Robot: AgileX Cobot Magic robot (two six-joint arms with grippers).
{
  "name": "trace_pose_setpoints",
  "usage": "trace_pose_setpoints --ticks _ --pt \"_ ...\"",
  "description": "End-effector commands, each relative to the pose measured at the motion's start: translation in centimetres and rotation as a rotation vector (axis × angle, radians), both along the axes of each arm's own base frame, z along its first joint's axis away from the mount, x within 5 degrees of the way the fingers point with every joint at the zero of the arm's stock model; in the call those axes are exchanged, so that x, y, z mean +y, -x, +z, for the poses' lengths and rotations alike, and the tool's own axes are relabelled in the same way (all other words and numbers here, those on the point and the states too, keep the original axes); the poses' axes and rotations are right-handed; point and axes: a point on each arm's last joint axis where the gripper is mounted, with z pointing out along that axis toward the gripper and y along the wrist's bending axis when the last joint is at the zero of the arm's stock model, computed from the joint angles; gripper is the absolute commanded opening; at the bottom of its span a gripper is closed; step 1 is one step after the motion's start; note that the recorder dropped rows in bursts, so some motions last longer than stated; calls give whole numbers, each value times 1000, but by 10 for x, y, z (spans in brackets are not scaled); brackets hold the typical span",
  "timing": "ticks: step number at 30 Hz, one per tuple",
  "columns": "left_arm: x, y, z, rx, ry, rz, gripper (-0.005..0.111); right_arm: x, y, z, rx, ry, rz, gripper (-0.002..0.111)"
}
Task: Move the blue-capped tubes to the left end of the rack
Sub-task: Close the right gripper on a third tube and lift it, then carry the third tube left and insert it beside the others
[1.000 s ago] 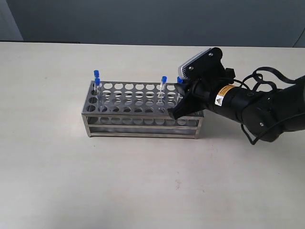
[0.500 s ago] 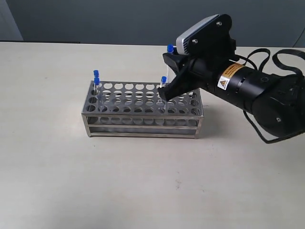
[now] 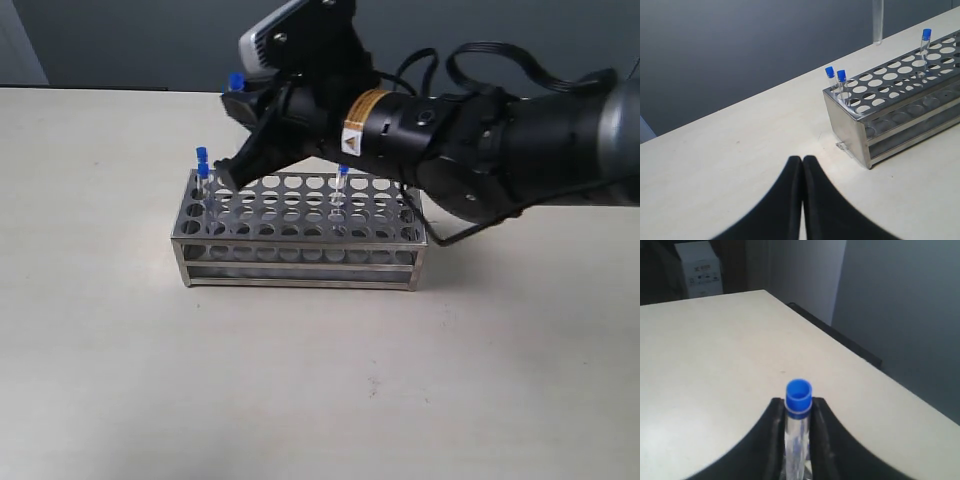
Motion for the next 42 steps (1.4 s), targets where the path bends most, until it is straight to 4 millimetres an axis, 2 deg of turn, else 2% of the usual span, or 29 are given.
trace_pose_setpoints --ticks 1,5,10,19,25,33,42 --pt "0 0 0 -1 9 -7 0 24 -2 -15 47 -91 94 -1" --pt "0 0 0 -1 9 -7 0 30 -5 -28 94 -150 112 -1" --pt "0 0 0 -1 9 -7 0 31 -8 -42 124 -120 103 -1" --pt "0 0 0 -1 9 -7 0 39 -19 -47 127 -42 90 -1" --pt "0 0 0 -1 9 -7 0 46 -28 -59 142 14 82 -1" --pt "0 0 0 -1 9 -7 0 47 -30 -68 157 38 81 -1" --pt "0 0 0 -1 9 -7 0 51 -27 -91 239 59 68 -1"
